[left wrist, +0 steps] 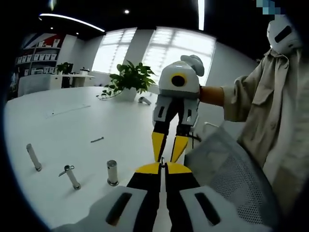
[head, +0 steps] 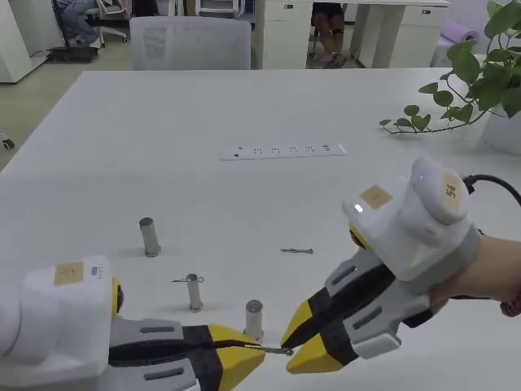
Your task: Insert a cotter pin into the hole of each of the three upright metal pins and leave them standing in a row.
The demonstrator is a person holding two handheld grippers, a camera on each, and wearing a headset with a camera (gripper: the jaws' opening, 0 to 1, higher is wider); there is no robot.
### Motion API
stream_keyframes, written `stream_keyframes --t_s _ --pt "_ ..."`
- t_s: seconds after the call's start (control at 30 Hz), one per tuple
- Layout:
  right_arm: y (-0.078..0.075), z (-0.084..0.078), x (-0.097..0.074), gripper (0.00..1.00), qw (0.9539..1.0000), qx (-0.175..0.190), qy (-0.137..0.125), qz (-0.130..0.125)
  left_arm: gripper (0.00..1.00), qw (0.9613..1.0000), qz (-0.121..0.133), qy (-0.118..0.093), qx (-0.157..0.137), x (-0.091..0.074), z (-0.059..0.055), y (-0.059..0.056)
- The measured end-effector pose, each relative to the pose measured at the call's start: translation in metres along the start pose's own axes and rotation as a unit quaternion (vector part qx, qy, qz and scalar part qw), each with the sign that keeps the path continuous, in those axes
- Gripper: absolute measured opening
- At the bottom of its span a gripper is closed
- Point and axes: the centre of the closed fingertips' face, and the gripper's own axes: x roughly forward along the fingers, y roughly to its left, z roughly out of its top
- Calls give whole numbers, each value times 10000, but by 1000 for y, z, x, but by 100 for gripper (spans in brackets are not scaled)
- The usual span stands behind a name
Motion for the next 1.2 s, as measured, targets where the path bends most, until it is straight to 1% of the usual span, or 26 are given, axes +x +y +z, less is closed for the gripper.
stream_keyframes --t_s 0.27,0.4,0.57,0.6,0.8,0.87,1.0,1.1,1.2 --pt "7 -1 3 9 9998 47 -31 177 0 9992 -259 147 259 2 -3 -13" --pt "12 -1 3 6 9995 38 -31 300 0 9989 -322 149 315 1 -3 -14" --pt "16 -1 4 5 9993 -4 -36 370 0 9982 -421 177 385 0 -4 -17" --pt "17 -1 4 5 9993 -80 -44 356 0 9982 -425 178 389 0 -4 -17" --pt "14 1 6 3 9995 -192 -68 232 0 9980 -414 192 427 -1 -4 -15" --pt "12 1 6 3 9995 -278 -23 144 1 9980 -367 199 475 -1 -4 -14" --pt "12 0 8 3 9990 -421 106 69 1 9978 -328 230 519 -1 -6 -13" --pt "11 -1 8 3 9987 -480 188 20 1 9978 -304 243 545 0 -7 -13" --pt "10 -3 8 3 9986 -452 276 -38 1 9980 -259 255 512 0 -10 -11"
